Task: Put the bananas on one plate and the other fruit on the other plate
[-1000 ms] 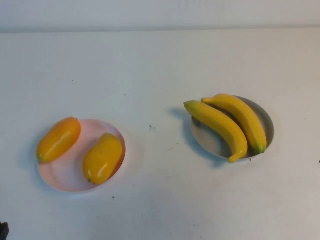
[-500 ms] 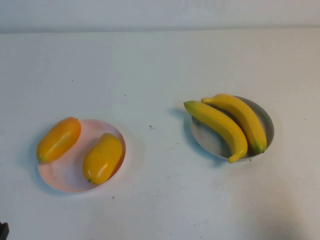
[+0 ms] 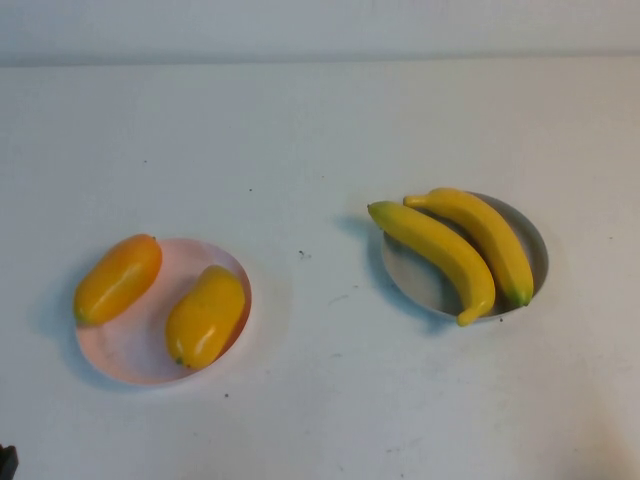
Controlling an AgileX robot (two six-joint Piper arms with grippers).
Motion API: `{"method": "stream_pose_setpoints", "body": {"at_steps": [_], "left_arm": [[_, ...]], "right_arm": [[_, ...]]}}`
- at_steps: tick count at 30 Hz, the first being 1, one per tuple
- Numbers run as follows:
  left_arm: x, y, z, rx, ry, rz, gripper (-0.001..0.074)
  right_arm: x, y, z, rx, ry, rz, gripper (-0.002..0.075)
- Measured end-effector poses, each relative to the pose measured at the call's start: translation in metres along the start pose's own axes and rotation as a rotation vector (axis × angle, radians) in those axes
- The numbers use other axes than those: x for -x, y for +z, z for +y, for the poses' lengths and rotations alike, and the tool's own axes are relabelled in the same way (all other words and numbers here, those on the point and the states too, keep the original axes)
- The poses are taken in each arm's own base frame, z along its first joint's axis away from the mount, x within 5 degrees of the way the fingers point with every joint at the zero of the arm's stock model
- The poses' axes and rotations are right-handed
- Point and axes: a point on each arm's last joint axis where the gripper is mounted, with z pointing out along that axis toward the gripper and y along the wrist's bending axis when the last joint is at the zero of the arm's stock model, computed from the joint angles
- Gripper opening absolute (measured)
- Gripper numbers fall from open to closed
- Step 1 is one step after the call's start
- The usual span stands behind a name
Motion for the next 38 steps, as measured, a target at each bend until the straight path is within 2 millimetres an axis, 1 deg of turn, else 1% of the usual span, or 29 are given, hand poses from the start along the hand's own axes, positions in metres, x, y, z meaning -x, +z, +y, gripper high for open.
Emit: {"method": "stream_pose_setpoints", "body": {"at_steps": [5, 38], "left_arm": [[0.0, 0.0, 0.0, 0.0, 0.0, 0.0, 0.0001], [0.0, 0.0, 0.0, 0.0, 0.0, 0.0, 0.0001]], "right_arm": [[-0.0089, -0.0015, -0.0009, -0.008, -0.007, 0.084, -0.0015], [-0.009, -0.0016, -0.0009, -0.007, -0.02, 0.085, -0.0015]]}}
